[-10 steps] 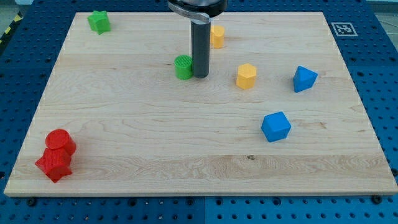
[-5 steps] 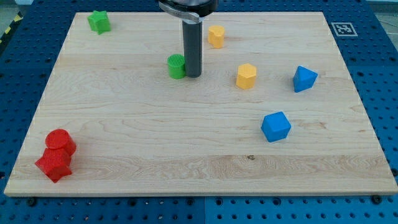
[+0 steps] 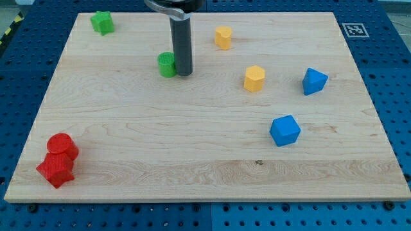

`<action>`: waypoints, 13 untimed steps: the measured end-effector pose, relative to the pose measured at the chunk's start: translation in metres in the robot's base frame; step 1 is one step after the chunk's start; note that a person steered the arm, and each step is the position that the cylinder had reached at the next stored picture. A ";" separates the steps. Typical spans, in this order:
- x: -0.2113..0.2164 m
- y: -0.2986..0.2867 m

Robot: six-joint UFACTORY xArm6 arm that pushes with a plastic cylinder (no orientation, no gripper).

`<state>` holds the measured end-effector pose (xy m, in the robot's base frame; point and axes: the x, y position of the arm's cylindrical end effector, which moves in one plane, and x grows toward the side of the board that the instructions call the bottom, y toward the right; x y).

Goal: Move the green circle diagonally to the bottom right of the green star

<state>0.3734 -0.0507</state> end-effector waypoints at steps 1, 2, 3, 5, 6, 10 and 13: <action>-0.009 -0.002; -0.009 -0.002; -0.009 -0.002; -0.005 -0.035; -0.006 -0.049; -0.006 -0.075; -0.019 -0.076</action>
